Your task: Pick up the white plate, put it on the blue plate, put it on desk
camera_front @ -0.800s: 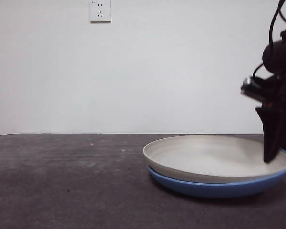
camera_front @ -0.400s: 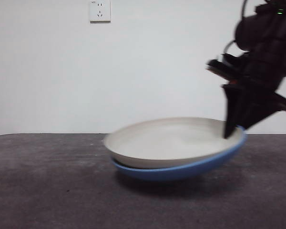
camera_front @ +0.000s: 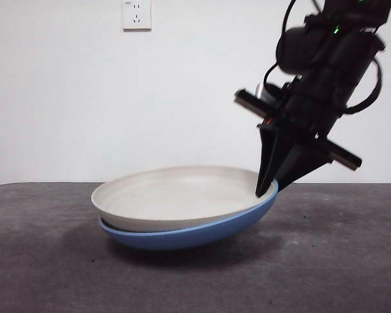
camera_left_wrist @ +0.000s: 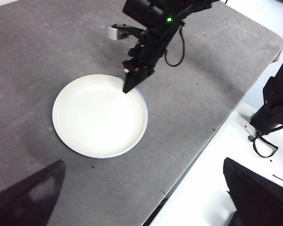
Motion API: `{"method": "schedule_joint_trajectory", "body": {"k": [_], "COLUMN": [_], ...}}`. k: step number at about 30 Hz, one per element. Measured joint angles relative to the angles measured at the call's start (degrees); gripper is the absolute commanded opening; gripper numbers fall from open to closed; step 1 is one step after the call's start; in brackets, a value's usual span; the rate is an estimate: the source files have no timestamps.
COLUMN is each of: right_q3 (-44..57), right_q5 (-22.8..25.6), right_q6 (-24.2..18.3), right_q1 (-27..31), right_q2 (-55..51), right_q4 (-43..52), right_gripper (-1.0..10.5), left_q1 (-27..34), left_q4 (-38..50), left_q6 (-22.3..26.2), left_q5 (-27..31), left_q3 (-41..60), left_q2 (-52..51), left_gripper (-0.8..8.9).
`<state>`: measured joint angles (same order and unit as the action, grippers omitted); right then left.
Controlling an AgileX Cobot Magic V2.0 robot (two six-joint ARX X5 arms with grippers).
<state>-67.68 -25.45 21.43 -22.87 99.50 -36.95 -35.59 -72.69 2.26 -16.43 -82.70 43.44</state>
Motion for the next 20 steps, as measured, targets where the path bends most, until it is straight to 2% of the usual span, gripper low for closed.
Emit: {"method": "schedule_joint_trajectory", "body": {"k": [10, 20], "right_q3": [-12.1, -12.7], "right_q5": [-1.0, -0.5], "right_q6": [1.2, 1.4], "right_q1": [0.6, 0.7], "right_q2": [11.4, 13.5], "right_q4": [-4.3, -7.2], "right_gripper": [0.1, 0.1], "left_q1": [0.0, 0.0], "left_q4": [0.0, -0.7], "left_q6": [0.0, 0.0], "left_q5": [0.0, 0.0], "left_q3": [0.0, 0.0], "left_q2": [0.0, 0.0], "left_gripper": [5.37, 5.37]}}
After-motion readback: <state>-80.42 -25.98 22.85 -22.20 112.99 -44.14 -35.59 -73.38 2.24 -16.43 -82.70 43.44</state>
